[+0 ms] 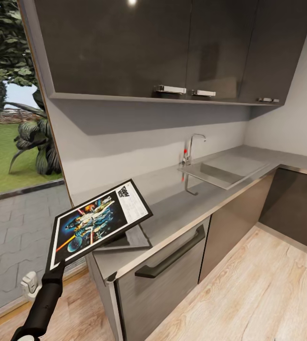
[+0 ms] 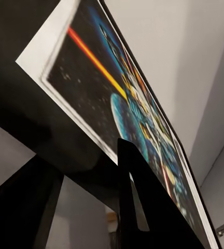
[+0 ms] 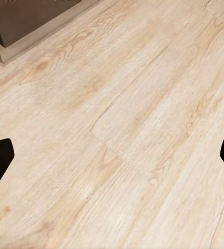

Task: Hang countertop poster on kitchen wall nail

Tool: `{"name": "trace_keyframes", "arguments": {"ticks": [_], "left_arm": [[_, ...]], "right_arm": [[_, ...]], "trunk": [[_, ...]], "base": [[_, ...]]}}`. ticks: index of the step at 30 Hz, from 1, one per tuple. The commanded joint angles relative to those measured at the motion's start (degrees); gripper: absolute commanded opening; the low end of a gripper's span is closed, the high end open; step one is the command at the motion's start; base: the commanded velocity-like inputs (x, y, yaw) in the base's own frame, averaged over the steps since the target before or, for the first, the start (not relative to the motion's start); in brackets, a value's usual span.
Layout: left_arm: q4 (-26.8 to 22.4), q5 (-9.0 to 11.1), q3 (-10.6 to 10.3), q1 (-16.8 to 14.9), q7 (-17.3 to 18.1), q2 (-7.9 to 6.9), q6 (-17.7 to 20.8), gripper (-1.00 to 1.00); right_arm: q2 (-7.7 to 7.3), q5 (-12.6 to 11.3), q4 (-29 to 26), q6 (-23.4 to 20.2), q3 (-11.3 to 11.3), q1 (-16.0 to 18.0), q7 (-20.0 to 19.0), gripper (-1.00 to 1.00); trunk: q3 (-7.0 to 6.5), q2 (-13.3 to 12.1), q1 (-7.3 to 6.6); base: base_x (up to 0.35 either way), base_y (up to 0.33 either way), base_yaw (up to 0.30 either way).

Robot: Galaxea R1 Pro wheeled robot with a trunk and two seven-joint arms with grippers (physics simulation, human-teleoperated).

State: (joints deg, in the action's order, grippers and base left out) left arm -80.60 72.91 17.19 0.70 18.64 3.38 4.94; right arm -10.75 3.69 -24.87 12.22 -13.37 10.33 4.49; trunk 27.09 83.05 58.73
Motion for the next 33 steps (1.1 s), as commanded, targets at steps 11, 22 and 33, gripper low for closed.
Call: {"name": "trace_keyframes", "arguments": {"ticks": [11, 22, 33], "left_arm": [[-0.2, 0.57, 0.13, -0.02, 0.19, 0.05, 0.51, -1.0], [-3.9, 0.57, 0.29, 0.0, 0.43, -0.71, 0.59, -1.0], [-6.05, 0.57, 0.24, 0.0, 0.52, -1.03, 0.6, -1.0]], "right_arm": [[0.02, 0.38, 0.07, 0.17, -0.16, 0.04, 0.09, 1.0], [0.02, 0.44, 0.08, 0.17, -0.16, 0.04, 0.09, 1.0], [0.02, 0.45, 0.08, 0.17, -0.16, 0.04, 0.09, 1.0]], "trunk": [[-0.02, 0.03, 0.0], [-0.02, 0.03, 0.0], [-0.02, 0.03, 0.0]], "base": [[0.0, 0.0, 0.0], [0.0, 0.0, 0.0], [0.0, 0.0, 0.0]]}}
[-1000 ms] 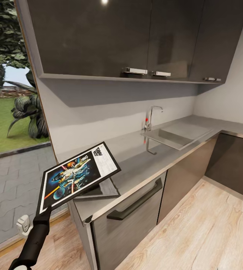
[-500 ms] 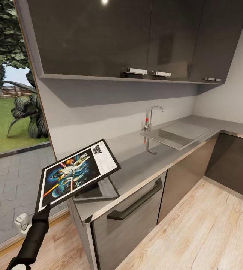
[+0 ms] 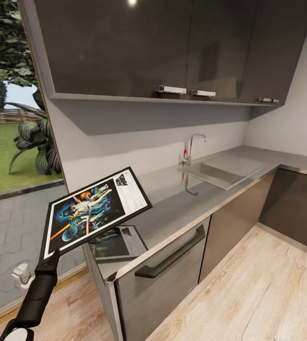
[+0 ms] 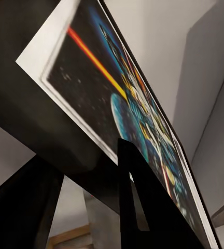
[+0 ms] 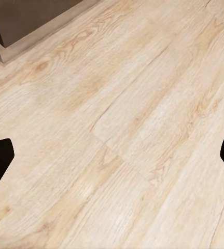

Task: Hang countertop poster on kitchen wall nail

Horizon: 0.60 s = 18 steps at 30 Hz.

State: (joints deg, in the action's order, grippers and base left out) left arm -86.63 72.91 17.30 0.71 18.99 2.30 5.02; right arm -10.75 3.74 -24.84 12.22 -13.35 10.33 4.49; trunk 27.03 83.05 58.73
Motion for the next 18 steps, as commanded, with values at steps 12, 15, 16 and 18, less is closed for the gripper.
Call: {"name": "trace_keyframes", "arguments": {"ticks": [12, 15, 16, 18], "left_arm": [[-0.12, 0.57, 0.1, -0.02, 0.29, 0.04, 0.52, -1.0], [-0.12, 0.57, 0.11, -0.01, 0.33, 0.02, 0.52, -1.0], [-0.12, 0.57, 0.11, -0.03, 0.34, 0.02, 0.52, -1.0], [-0.12, 0.57, 0.12, -0.02, 0.34, 0.01, 0.52, -1.0]], "right_arm": [[-0.03, 0.39, 0.06, 0.17, -0.19, 0.04, 0.0, 1.0], [-0.05, 0.44, 0.06, 0.17, -0.16, 0.0, -0.06, 1.0], [-0.06, 0.46, 0.09, 0.17, -0.14, -0.02, -0.07, 1.0], [-0.06, 0.47, 0.13, 0.17, -0.12, -0.03, -0.08, 1.0]], "trunk": [[0.04, 0.03, 0.0], [0.04, 0.03, 0.0], [0.04, 0.03, 0.0], [0.04, 0.03, 0.0]], "base": [[-0.179, 0.0, 0.0], [-0.328, 0.0, 0.0], [-0.332, 0.0, 0.0], [-0.334, 0.0, 0.0]]}}
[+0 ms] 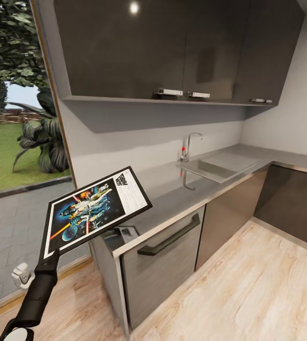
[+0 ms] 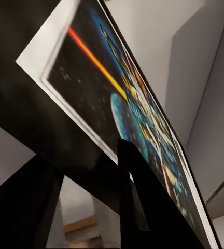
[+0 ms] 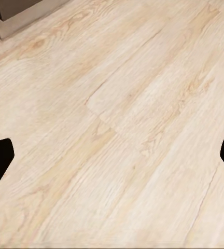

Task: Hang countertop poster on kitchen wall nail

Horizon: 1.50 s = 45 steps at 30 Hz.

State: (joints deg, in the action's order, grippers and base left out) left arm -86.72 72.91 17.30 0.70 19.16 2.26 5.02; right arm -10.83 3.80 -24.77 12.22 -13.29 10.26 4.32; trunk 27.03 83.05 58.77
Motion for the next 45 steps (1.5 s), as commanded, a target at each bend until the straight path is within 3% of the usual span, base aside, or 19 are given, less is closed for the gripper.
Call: {"name": "trace_keyframes", "arguments": {"ticks": [1, 21, 40, 45], "left_arm": [[-0.03, 0.57, 0.11, -0.01, 0.17, 0.06, 0.52, -1.0], [-0.2, 0.54, 0.04, 0.0, 0.59, 0.03, 0.52, -1.0], [-0.21, 0.31, -0.24, -0.01, 4.47, 0.03, 0.47, -1.0], [-0.14, 0.2, -0.32, 0.0, 6.97, 0.01, 0.37, -1.0]], "right_arm": [[0.02, 0.41, 0.19, 0.17, -0.18, 0.03, 0.08, 1.0], [0.09, 0.41, 0.71, 0.17, -0.07, 0.02, 0.07, 1.0], [0.02, 0.41, 0.77, 0.17, -0.07, 0.02, 0.07, 1.0], [0.02, 0.41, 0.78, 0.17, -0.07, 0.02, 0.07, 1.0]], "trunk": [[0.04, 0.03, -0.04], [0.04, 0.03, -0.04], [0.04, 0.03, -0.04], [0.04, 0.03, -0.04]], "base": [[-0.336, 0.0, 0.0], [-0.337, 0.0, 0.0], [-0.338, 0.0, 0.0], [-0.299, 0.0, 0.0]]}}
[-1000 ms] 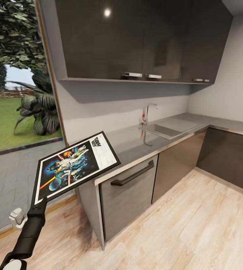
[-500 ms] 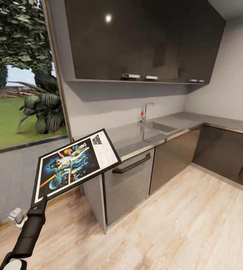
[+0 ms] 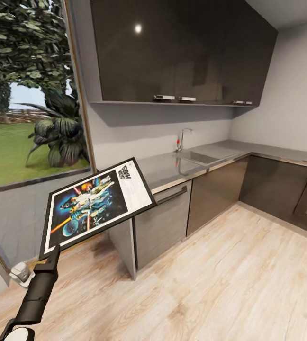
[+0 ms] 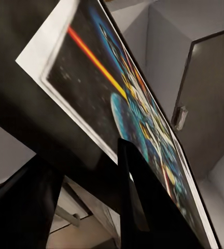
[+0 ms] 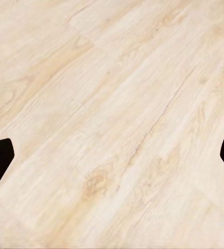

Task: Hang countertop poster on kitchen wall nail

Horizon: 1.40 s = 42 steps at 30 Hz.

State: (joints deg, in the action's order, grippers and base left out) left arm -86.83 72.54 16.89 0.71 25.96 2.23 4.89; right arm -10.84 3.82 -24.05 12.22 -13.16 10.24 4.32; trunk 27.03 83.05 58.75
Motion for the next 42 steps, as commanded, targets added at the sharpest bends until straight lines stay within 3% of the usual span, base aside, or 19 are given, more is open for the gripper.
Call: {"name": "trace_keyframes", "arguments": {"ticks": [1, 3, 5, 7, 9, 12, 14, 15, 19, 23, 25, 26, 28, 30, 33, 34, 40, 42], "left_arm": [[-0.01, 0.39, -0.01, -0.01, 1.19, -0.3, 0.44, -1.0], [-0.01, -0.06, -0.12, -0.01, 1.73, -0.75, 0.44, -1.0], [0.03, -1.73, -0.67, -0.04, 2.82, -1.42, 0.41, -1.0], [0.02, -4.73, -1.47, -0.02, 4.12, -1.81, 0.42, -1.0], [-0.01, -9.85, -2.12, -0.02, 6.27, -2.23, 0.49, -1.0], [-0.17, -13.02, -2.4, -0.04, 8.25, -2.73, 0.56, -1.0], [-1.2, -15.86, -2.6, -0.07, 10.71, -3.66, 0.61, -1.0], [-1.84, -18.1, -2.7, -0.1, 11.94, -5.47, 2.12, -1.0], [-2.29, -19.82, -2.82, -1.29, 12.63, -8.14, 7.4, -1.0], [-2.39, -20.68, -2.87, -3.42, 12.85, -9.9, 9.05, -1.0], [-2.44, -21.89, -3.17, -5.74, 14.81, -12.72, 9.93, -1.0], [-2.44, -22.1, -3.25, -6.23, 15.53, -13.47, 10.07, -1.0], [-2.44, -22.71, -3.41, -7.91, 18.01, -16.43, 12.14, -1.0], [-2.45, -22.87, -3.45, -8.45, 18.97, -17.63, 13.81, -1.0], [-2.46, -23.84, -3.52, -10.0, 22.77, -21.17, 16.82, -1.0], [-2.46, -24.23, -3.52, -10.23, 23.44, -21.7, 16.99, -1.0], [-2.44, -29.74, -3.53, -11.14, 31.11, -26.24, 19.74, -1.0], [-2.45, -30.78, -3.53, -11.21, 33.25, -28.21, 20.72, -1.0]], "right_arm": [[0.02, 0.4, 0.06, 0.17, -0.2, 0.04, 0.05, 1.0], [-0.01, 0.4, 0.06, 0.21, -0.2, 0.04, 0.01, 1.0], [-0.03, 0.39, 0.06, 0.48, -0.23, 0.04, -0.14, 1.0], [-0.05, 0.57, 0.0, 1.49, -0.16, 0.04, -0.29, 1.0], [-0.07, 1.72, -0.16, 2.84, -0.05, 0.04, -0.44, 1.0], [-0.06, 3.18, -0.67, 3.39, 0.03, 0.04, -1.12, 1.0], [-0.06, 4.36, -1.73, 3.69, 0.05, 0.04, -2.75, 1.0], [-0.06, 5.22, -4.14, 3.78, 0.15, 0.04, -3.68, 1.0], [-0.12, 7.29, -6.87, 3.77, 0.1, 0.04, -4.2, 1.0], [-1.05, 8.25, -9.32, 3.66, 0.08, 0.04, -5.46, 1.0], [-3.32, 8.71, -13.4, 3.12, -0.12, 0.04, -13.71, 1.0], [-3.89, 8.74, -14.33, 2.81, -0.22, 0.04, -15.98, 1.0], [-5.96, 8.71, -17.83, 1.39, -0.47, 0.04, -22.64, 1.0], [-6.59, 8.64, -19.36, 0.86, -0.56, 0.04, -24.65, 1.0], [-7.54, 8.45, -24.03, -0.01, -0.74, 0.25, -30.14, 1.0], [-7.61, 8.44, -24.62, -0.11, -0.75, 0.33, -31.11, 1.0], [-9.38, 8.41, -30.34, -4.86, -0.98, 0.94, -41.89, 1.0], [-11.07, 8.44, -32.5, -6.79, -1.11, 1.81, -45.49, 1.0]], "trunk": [[0.04, 0.03, -0.02], [0.04, 0.03, -0.02], [0.04, 0.03, -0.02], [0.04, 0.03, -0.02], [0.04, 0.03, -0.02], [0.04, 0.03, -0.02], [0.04, 0.03, -0.02], [0.04, 0.03, -0.02], [0.04, 0.03, -0.02], [0.04, 0.03, -0.02], [0.04, 0.03, -0.02], [0.04, 0.03, -0.02], [0.04, 0.03, -0.02], [0.04, 0.03, -0.02], [0.04, 0.03, -0.02], [0.04, 0.03, -0.02], [0.04, 0.03, -0.02], [0.04, 0.03, -0.02]], "base": [[-0.088, 0.0, 0.0], [-0.063, 0.0, 0.0], [-0.032, 0.0, 0.0], [-0.017, 0.0, 0.0], [-0.008, 0.0, 0.0], [-0.004, 0.0, 0.0], [-0.002, 0.0, 0.0], [0.0, 0.0, 0.0], [0.0, 0.0, 0.0], [0.0, 0.0, 0.0], [0.0, 0.0, 0.0], [0.0, 0.0, 0.0], [0.0, 0.0, 0.0], [0.0, 0.0, 0.0], [0.0, 0.0, 0.0], [0.0, 0.0, 0.0], [0.0, 0.0, 0.0], [0.0, 0.0, 0.0]]}}
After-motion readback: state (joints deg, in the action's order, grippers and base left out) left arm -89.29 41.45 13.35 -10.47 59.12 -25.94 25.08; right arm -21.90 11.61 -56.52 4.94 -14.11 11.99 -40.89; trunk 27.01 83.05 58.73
